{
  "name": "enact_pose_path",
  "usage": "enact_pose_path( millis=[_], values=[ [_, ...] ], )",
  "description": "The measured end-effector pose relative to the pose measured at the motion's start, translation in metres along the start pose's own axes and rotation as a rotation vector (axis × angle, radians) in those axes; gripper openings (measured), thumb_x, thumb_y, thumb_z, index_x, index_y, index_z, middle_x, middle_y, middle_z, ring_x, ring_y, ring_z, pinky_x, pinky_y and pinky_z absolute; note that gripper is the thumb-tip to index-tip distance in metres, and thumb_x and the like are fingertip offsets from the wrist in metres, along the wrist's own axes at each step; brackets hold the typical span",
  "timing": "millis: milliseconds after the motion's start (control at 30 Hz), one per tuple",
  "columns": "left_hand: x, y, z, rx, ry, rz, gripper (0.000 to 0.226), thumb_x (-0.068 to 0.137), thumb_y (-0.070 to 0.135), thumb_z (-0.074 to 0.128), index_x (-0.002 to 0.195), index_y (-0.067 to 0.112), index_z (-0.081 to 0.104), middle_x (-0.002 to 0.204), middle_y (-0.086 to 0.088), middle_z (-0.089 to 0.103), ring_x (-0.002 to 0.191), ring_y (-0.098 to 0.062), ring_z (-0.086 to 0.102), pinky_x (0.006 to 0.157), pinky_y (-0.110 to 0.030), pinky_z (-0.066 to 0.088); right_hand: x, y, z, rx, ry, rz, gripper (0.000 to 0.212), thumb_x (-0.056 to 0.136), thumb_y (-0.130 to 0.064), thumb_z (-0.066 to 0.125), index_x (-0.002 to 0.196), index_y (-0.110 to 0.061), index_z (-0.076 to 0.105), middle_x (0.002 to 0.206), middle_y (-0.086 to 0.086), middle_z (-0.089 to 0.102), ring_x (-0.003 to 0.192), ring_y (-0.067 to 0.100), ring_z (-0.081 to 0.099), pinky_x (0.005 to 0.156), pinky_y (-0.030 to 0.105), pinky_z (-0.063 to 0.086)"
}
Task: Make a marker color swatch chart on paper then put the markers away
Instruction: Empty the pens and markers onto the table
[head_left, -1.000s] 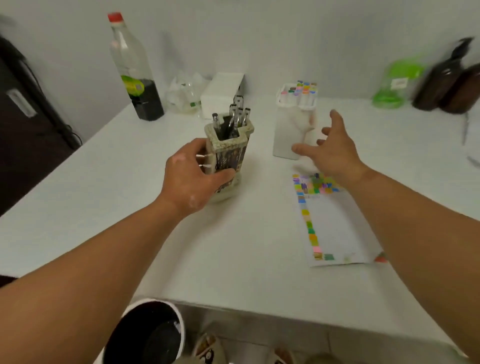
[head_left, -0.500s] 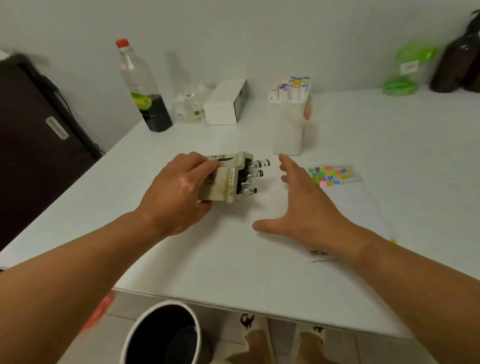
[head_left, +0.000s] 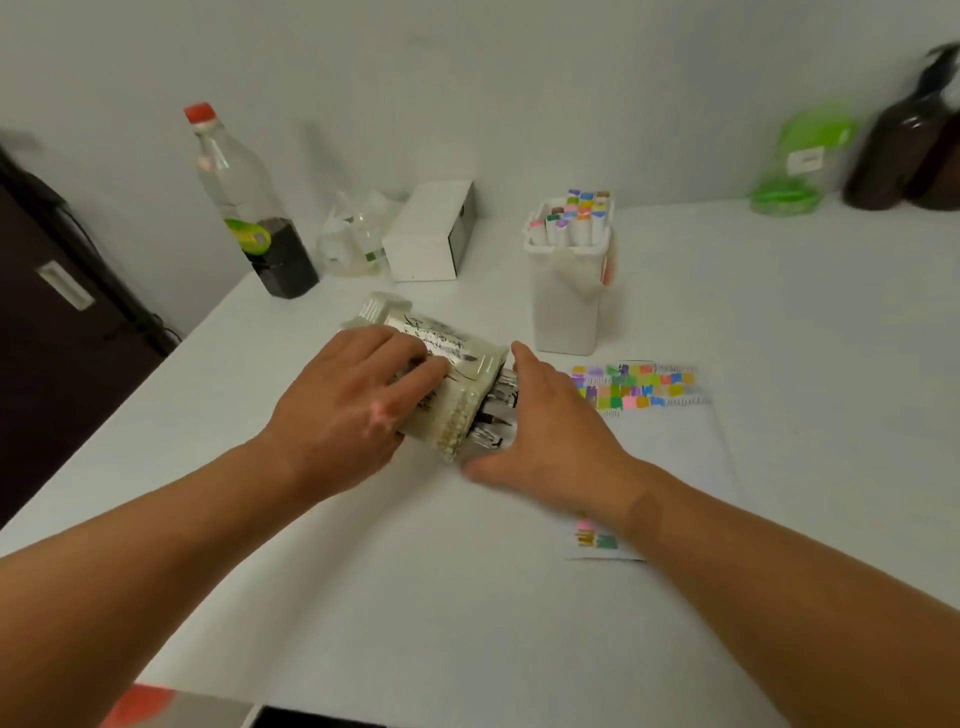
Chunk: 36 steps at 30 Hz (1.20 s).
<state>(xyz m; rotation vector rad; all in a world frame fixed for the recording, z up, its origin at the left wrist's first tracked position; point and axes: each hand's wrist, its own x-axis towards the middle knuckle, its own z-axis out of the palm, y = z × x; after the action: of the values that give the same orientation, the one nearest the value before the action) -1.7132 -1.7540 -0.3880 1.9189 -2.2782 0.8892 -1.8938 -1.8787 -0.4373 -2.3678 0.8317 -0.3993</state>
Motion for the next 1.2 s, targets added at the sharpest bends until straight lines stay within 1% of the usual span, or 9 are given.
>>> enact_pose_path(
  millis=[133, 300, 500, 633, 767, 867, 1000, 1133, 1200],
  values=[
    [0.000, -0.001, -0.020, 0.118, 0.003, 0.127, 0.041, 0.083, 0.016, 0.065, 0.123, 0.006, 0.064, 0.115, -0.016, 0.064, 0.105, -0.037, 0.061, 0.092, -0.048, 0.050, -0.007, -0.010, 0.009, 0.011, 0.056, 0.029, 0.112, 0.063, -0.061, 0.082, 0.152, -0.020, 0.027, 0.134, -0.002, 0.053, 0.124, 0.022, 0.049, 0.103, 0.045, 0.047],
    [-0.006, 0.004, -0.031, 0.194, -0.022, 0.172, 0.035, 0.087, 0.017, 0.055, 0.120, 0.007, 0.063, 0.113, -0.016, 0.064, 0.103, -0.036, 0.061, 0.094, -0.048, 0.050, -0.019, -0.012, 0.030, -0.115, 0.149, 0.044, 0.105, 0.069, -0.067, 0.073, 0.151, -0.017, 0.029, 0.128, 0.001, 0.057, 0.117, 0.025, 0.054, 0.102, 0.045, 0.046],
    [-0.017, -0.001, -0.039, 0.278, 0.007, 0.208, 0.030, 0.088, 0.014, 0.060, 0.117, 0.008, 0.061, 0.111, -0.015, 0.062, 0.101, -0.035, 0.060, 0.093, -0.046, 0.048, -0.014, -0.016, 0.039, -0.316, 0.240, -0.030, 0.041, 0.084, -0.051, 0.063, 0.109, -0.021, 0.054, 0.104, 0.002, 0.064, 0.097, 0.027, 0.058, 0.082, 0.042, 0.047],
    [-0.024, -0.022, -0.043, 0.279, 0.033, 0.115, 0.030, 0.085, 0.011, 0.054, 0.114, 0.008, 0.061, 0.110, -0.015, 0.062, 0.099, -0.036, 0.059, 0.091, -0.047, 0.047, -0.008, -0.013, 0.030, -0.420, 0.187, -0.071, 0.022, 0.093, -0.037, 0.058, 0.106, -0.019, 0.055, 0.097, 0.004, 0.065, 0.089, 0.027, 0.062, 0.069, 0.036, 0.040],
    [-0.037, -0.048, -0.031, 0.210, 0.003, -0.189, 0.042, 0.071, 0.006, 0.072, 0.112, 0.007, 0.063, 0.106, -0.014, 0.061, 0.095, -0.037, 0.056, 0.082, -0.047, 0.046, 0.000, -0.005, 0.013, -0.484, 0.092, -0.040, 0.022, 0.097, -0.038, 0.054, 0.108, -0.019, 0.057, 0.093, 0.002, 0.060, 0.079, 0.022, 0.051, 0.067, 0.034, 0.038],
    [-0.038, -0.050, -0.006, -0.075, 0.027, -0.592, 0.055, 0.067, 0.013, 0.082, 0.117, 0.009, 0.061, 0.105, -0.010, 0.058, 0.091, -0.031, 0.054, 0.072, -0.043, 0.049, 0.011, 0.001, 0.008, -0.499, 0.024, -0.034, 0.023, 0.094, -0.043, 0.055, 0.100, -0.021, 0.053, 0.089, 0.000, 0.046, 0.081, 0.021, 0.045, 0.070, 0.034, 0.034],
    [-0.021, -0.056, 0.032, -0.456, 0.165, -1.123, 0.058, 0.066, 0.029, 0.089, 0.116, 0.020, 0.060, 0.103, 0.002, 0.058, 0.090, -0.020, 0.056, 0.069, -0.025, 0.043, 0.027, 0.009, 0.001, -0.468, -0.072, -0.096, 0.030, 0.090, -0.051, 0.056, 0.099, -0.025, 0.048, 0.097, -0.001, 0.049, 0.090, 0.022, 0.048, 0.077, 0.037, 0.038],
    [0.002, -0.072, 0.064, -0.622, 0.290, -1.335, 0.053, 0.065, 0.030, 0.090, 0.108, 0.025, 0.059, 0.103, 0.003, 0.066, 0.093, -0.021, 0.063, 0.079, -0.037, 0.056, 0.043, 0.014, -0.001, -0.356, -0.161, -0.169, 0.049, 0.082, -0.064, 0.058, 0.119, -0.031, 0.054, 0.109, -0.006, 0.052, 0.102, 0.018, 0.049, 0.090, 0.037, 0.044],
    [0.014, -0.078, 0.080, -0.701, 0.341, -1.409, 0.052, 0.066, 0.030, 0.090, 0.104, 0.029, 0.056, 0.100, 0.006, 0.066, 0.088, -0.015, 0.065, 0.075, -0.036, 0.059, 0.049, 0.015, 0.001, -0.342, -0.208, -0.197, 0.058, 0.076, -0.072, 0.055, 0.121, -0.035, 0.053, 0.110, -0.009, 0.049, 0.103, 0.016, 0.047, 0.094, 0.038, 0.043]
  ],
)
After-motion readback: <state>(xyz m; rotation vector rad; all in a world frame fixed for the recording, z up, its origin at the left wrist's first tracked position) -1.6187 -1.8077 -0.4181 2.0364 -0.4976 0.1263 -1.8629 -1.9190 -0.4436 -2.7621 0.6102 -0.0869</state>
